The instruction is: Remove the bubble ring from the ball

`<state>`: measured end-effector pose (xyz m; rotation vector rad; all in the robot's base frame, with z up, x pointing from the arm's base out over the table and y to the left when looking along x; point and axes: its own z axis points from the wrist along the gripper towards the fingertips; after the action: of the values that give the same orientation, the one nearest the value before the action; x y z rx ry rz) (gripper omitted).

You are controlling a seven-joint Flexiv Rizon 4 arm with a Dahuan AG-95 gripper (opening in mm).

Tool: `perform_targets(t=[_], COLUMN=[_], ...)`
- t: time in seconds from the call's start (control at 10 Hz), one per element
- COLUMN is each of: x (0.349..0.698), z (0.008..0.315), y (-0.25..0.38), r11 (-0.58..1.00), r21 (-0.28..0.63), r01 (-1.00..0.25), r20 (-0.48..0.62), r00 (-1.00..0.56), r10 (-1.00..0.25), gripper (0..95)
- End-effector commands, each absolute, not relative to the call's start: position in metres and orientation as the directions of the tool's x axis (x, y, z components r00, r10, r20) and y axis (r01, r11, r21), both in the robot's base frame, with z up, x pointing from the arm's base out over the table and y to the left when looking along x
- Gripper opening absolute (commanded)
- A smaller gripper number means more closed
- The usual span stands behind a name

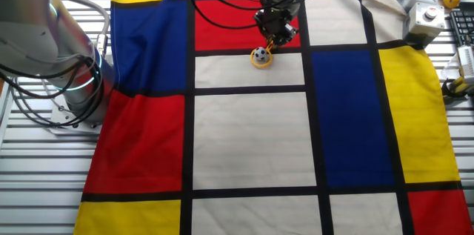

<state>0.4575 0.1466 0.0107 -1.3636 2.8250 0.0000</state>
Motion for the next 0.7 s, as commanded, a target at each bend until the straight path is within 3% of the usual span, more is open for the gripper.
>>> perform_targets(t=[0.1,0.7], x=[0.458,0.452], z=[0.010,0.028], y=[0.147,0.128], r11=[0.621,0.577], r21=[-0.001,0.011], r01=[-0.784,-0.816], r20=[0.001,0.008], r00=[-0.621,-0.577], r10=[-0.784,-0.816], gripper=[38.0,38.0])
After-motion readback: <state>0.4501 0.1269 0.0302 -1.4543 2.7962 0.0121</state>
